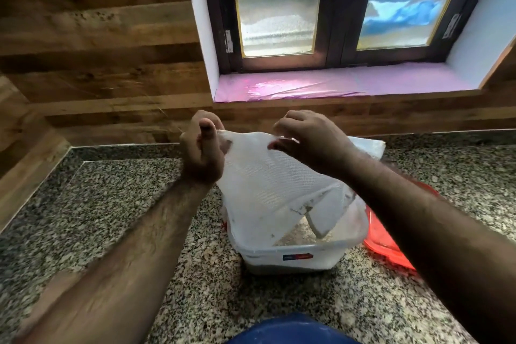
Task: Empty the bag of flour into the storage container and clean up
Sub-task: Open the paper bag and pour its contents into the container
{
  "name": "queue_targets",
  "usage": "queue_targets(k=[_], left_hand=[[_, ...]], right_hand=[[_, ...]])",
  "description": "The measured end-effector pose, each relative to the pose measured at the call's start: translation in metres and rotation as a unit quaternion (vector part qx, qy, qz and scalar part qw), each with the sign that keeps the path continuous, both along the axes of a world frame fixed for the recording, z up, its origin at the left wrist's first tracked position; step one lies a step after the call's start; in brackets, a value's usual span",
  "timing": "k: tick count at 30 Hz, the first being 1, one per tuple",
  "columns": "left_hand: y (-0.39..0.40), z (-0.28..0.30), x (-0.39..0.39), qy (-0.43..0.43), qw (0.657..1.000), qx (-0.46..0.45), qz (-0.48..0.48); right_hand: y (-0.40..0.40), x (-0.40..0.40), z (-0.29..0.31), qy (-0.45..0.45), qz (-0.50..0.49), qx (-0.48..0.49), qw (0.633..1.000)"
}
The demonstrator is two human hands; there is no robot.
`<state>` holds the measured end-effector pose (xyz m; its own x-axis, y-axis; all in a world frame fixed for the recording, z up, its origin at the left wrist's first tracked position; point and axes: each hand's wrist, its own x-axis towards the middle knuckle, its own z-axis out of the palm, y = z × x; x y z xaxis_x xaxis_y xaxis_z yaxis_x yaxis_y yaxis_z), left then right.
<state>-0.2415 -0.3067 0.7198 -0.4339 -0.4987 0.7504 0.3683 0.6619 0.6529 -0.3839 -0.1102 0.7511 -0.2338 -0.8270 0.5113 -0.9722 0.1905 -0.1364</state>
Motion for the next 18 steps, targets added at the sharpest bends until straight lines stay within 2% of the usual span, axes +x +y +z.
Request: queue_targets(k=[3, 8, 11, 13, 15, 17, 18], left_hand=[[0.002, 0.000, 0.004, 0.024, 0.998, 0.053, 0.026], [0.009, 0.000, 0.008, 0.024, 0.997, 0.073, 0.023], [0.008, 0.003, 0.013, 0.013, 0.988, 0.153, -0.011], [0.015, 0.001, 0.018, 0.004, 0.979, 0.203, -0.001], [0.029, -0.008, 0.026, -0.032, 0.976, 0.212, -0.045], [0.045, -0.018, 0.035, -0.110, 0.966, 0.181, -0.149], [0.049, -0.023, 0.038, -0.132, 0.962, 0.171, -0.170]], right_hand=[[-0.009, 0.008, 0.003, -0.048, 0.015, 0.007, 0.999], [-0.021, 0.018, 0.004, 0.018, 0.015, -0.069, 0.997], [-0.020, 0.013, 0.001, 0.006, -0.019, -0.120, 0.993], [-0.019, 0.012, -0.001, 0.001, -0.033, -0.148, 0.988], [-0.019, 0.013, -0.006, 0.014, -0.035, -0.163, 0.986], [-0.020, 0.013, -0.012, 0.032, -0.030, -0.158, 0.986], [-0.019, 0.012, -0.015, 0.037, -0.029, -0.153, 0.987]])
